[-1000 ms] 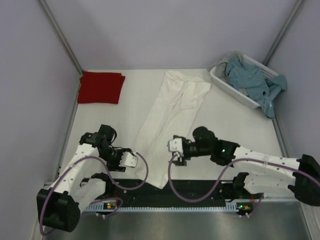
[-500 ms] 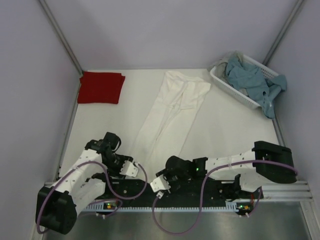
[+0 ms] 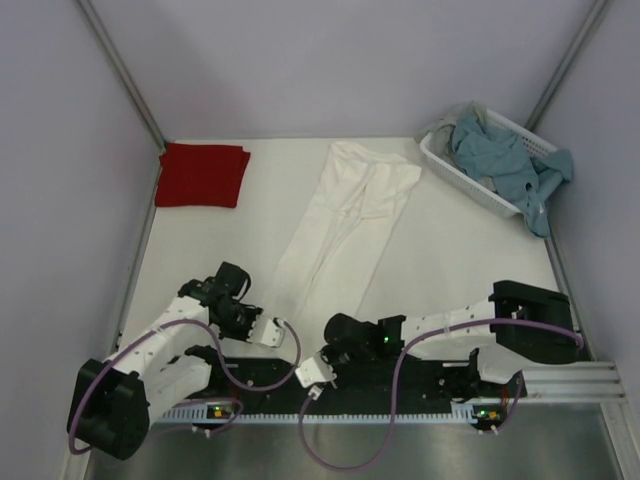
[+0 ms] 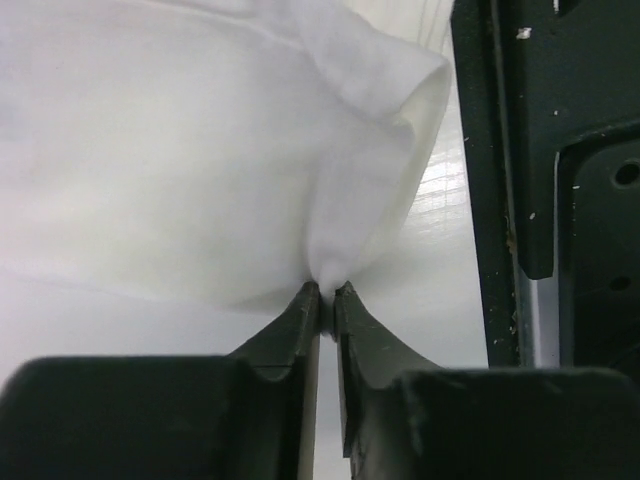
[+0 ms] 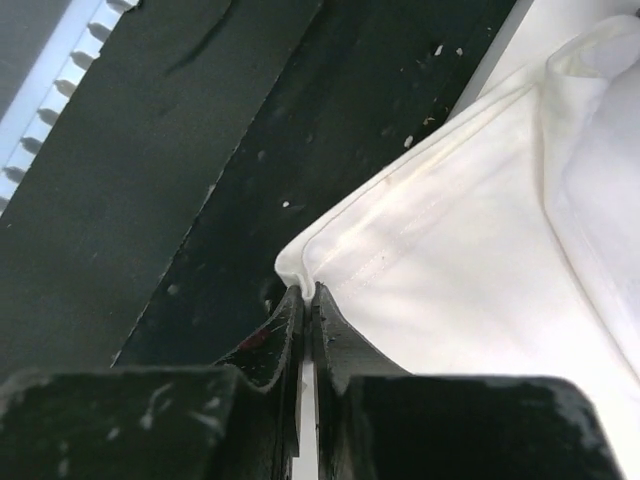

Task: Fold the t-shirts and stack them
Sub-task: Grab the bottom of the folded rectangular tshirt with both arms, then fold the folded rectangular tshirt in 1/3 of the way

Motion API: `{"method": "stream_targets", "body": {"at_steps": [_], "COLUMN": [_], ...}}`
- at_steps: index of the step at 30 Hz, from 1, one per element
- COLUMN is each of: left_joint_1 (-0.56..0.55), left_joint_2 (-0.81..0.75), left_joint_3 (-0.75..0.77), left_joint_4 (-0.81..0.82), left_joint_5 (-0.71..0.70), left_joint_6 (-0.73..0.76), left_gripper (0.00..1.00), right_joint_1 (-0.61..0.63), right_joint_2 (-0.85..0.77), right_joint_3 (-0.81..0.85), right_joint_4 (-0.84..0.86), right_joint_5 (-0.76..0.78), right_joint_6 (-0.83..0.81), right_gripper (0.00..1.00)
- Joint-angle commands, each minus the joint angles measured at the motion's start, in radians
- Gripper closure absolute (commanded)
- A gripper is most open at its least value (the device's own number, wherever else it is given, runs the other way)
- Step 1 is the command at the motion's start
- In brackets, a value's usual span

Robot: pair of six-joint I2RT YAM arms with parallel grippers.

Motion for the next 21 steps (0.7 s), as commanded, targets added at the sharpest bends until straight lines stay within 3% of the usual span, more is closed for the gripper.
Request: {"method": "stream_targets", "body": {"at_steps": [1,6,12,15,21], "left_joint_1": [-0.015,-0.026,-0.024,-0.024,-0.026], "left_joint_2": [0.025,0.029,0.089,0.154,0.347], "left_joint_3": [-0.022,0.116,0.345,0.446,0.61], "left_joint_4": [0.051,-0.021,0.02,0.066,0.238], "left_joint_5": [-0.029,0.047,0.083,0.08,0.032], "left_joint_6": [-0.046,-0.183,-0.369,-0.434,-0.53], "left_gripper": [0.98,1.0,1.0,1.0,1.0], "right_joint_1": [0.007,-0.095,-0.294,-0.39,-0.589], "right_joint_2": [-0.116,-0.22,-0.318,-0.355,-0.325], "right_joint_3": [-0.032,-0.054,-0.054,-0.048,-0.054], "right_joint_4": [0.024,0.027,0.046,0.027,0.151], "right_joint_5": [-0.032,-0.061,-0.018,0.014,0.126], "right_joint_6": [0.031,0.196,0.364,0.378,0.361], "right_gripper": [1.0,1.0,1.0,1.0,1.0]}}
